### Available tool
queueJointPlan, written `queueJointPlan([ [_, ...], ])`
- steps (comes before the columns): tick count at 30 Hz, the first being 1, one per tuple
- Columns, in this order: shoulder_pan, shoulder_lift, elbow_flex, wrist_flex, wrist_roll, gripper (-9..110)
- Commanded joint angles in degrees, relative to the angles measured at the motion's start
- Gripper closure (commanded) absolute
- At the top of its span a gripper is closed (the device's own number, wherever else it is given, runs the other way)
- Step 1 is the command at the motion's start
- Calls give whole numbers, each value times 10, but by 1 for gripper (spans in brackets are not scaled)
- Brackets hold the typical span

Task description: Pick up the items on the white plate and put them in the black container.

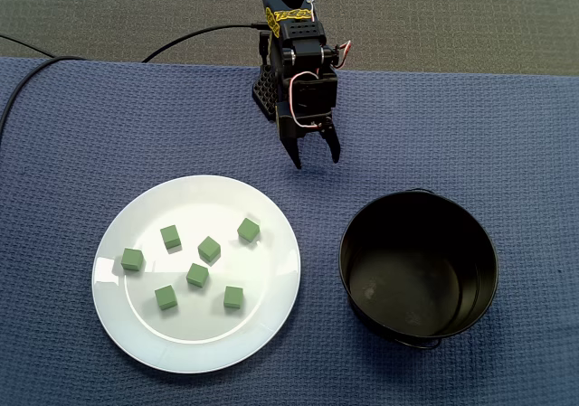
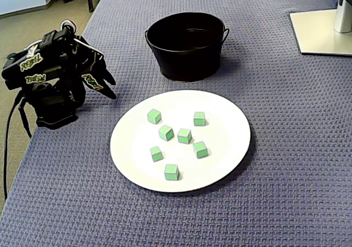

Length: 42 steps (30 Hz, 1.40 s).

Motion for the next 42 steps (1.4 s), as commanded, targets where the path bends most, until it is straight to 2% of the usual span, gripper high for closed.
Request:
queueJointPlan([
  [1, 8, -4, 11, 71, 116, 74],
  [2, 9, -4, 11, 75, 111, 71],
  [4, 9, -4, 11, 75, 110, 89],
  [5, 9, -4, 11, 75, 111, 93],
  [7, 9, -4, 11, 75, 113, 77],
  [9, 9, -4, 11, 75, 113, 74],
  [10, 11, -4, 11, 75, 108, 82],
  [11, 11, -4, 11, 75, 108, 98],
  [13, 11, -4, 11, 75, 109, 101],
  [16, 14, -4, 10, 75, 110, 95],
  [20, 72, -33, -70, 108, 53, 98],
  [23, 127, -165, -241, 126, 51, 97],
  [26, 193, -334, -444, 169, 95, 95],
  [30, 288, -512, -591, 100, 145, 87],
  [32, 313, -573, -630, 69, 161, 80],
  [36, 327, -697, -720, 86, 196, 79],
  [42, 329, -785, -701, 29, 209, 73],
])
